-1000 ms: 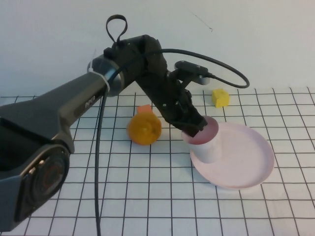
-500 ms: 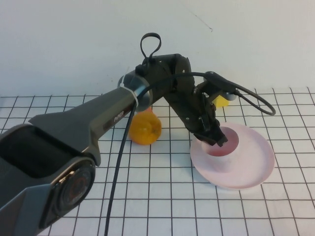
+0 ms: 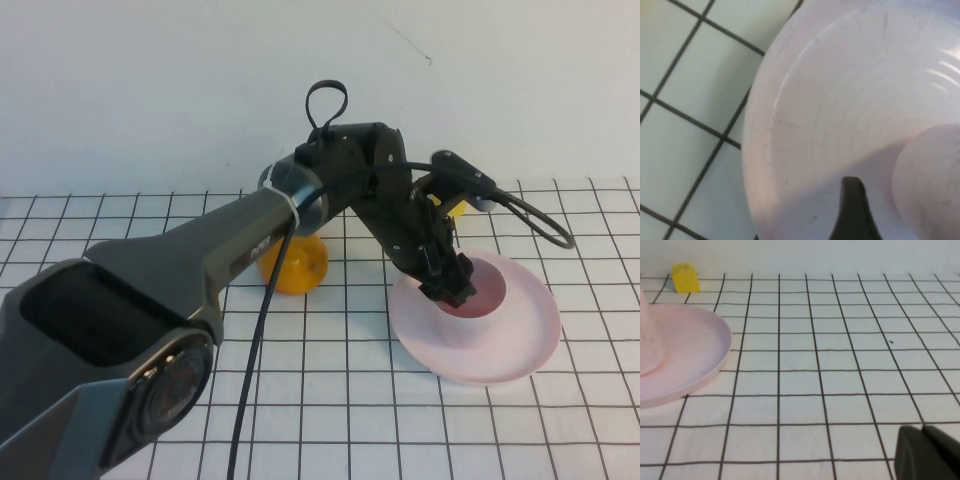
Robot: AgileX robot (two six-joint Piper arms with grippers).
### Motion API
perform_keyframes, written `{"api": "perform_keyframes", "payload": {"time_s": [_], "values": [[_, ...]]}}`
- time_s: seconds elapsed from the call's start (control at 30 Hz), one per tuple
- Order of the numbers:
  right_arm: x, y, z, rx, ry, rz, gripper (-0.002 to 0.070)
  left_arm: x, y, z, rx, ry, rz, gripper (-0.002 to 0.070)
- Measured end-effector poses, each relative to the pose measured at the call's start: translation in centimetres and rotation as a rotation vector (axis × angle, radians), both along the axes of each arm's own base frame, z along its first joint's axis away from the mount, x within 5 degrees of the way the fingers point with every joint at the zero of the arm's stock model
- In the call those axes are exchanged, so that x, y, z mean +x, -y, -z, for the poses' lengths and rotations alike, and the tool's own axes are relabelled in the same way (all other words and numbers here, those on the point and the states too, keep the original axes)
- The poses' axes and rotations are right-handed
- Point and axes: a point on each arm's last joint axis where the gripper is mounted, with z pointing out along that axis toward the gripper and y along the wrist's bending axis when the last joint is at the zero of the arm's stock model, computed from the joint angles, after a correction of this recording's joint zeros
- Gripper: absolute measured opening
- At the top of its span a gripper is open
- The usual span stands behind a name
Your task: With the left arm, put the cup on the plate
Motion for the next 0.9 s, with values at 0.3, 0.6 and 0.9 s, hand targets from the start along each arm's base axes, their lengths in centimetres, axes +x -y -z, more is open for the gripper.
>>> {"api": "perform_keyframes", "payload": {"time_s": [0.3, 0.6, 0.9], "values": [[0.0, 0.0, 0.0, 0.0, 0.0, 0.0, -0.0002, 0.7, 0.2, -5.7, -0.009, 0.112, 0.019, 0.0475], [0.0, 0.0, 0.0, 0.0, 0.0, 0.0, -0.0002, -0.1, -2.7, -10.8, 0.175, 0.205, -0.041, 0.0291], [0.0, 0.0, 0.0, 0.0, 0.0, 0.0, -0.0002, -3.9, -11.4, -24.9, 0.083, 0.415, -0.329, 0.001]]}}
